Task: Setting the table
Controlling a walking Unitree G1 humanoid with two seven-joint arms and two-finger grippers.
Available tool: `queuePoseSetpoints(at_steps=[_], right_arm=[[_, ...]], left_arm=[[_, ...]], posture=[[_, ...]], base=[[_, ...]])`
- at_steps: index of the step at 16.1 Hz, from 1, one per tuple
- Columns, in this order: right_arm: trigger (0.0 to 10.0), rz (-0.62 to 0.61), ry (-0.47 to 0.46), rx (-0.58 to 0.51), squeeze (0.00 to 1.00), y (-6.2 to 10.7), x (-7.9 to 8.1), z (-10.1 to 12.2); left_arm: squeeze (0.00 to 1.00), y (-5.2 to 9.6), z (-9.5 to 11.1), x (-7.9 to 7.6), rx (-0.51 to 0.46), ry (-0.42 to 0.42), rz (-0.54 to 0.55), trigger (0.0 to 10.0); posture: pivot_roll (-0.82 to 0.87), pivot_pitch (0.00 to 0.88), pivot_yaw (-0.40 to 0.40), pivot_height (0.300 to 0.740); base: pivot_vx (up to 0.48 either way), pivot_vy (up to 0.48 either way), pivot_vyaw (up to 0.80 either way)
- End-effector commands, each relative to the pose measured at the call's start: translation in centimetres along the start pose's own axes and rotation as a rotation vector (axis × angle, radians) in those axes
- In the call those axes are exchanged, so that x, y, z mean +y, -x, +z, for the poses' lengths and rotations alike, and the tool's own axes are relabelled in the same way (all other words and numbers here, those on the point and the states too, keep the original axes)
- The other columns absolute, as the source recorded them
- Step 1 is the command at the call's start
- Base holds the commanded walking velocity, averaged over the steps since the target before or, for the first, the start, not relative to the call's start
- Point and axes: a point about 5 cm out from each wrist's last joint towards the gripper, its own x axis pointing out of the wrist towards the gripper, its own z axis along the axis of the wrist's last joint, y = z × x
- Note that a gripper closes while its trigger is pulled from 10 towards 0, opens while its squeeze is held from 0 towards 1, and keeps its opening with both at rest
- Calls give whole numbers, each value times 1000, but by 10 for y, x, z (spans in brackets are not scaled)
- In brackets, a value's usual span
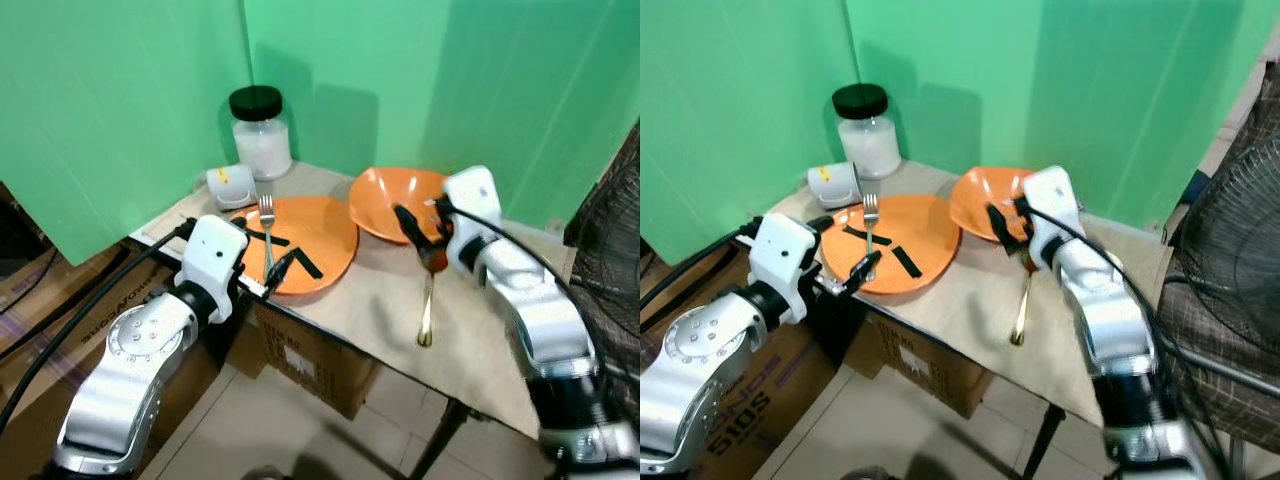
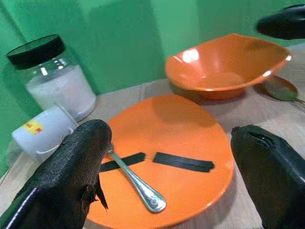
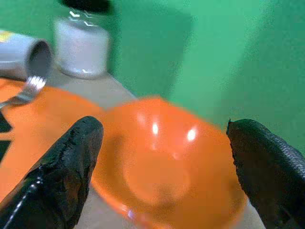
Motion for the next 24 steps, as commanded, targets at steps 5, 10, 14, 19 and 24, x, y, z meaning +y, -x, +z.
queuePoseSetpoints(at_steps=[5,10,14,19,24], right_arm=[[10000,378,448,189,0,-22,14,-13],[10000,353,592,334,0,-43,18,-19],[0,305,660,408,0,-50,16,-25],[0,273,689,444,0,-54,17,-27],[0,286,684,433,0,-55,20,-27]], left_arm=[[0,7,-1,-2,55,-48,-151,10000],[0,17,-11,-4,140,-91,-253,10000],[0,18,-6,-8,117,-80,-311,10000],[0,19,-2,-11,105,-77,-354,10000],[0,17,-3,-16,99,-63,-358,10000]], posture=[[119,0,43,740],[129,0,39,740],[127,0,36,740],[116,0,45,740],[118,0,42,740]], base=[[0,0,0],[0,0,0],[0,0,0],[0,0,0],[0,0,0]])
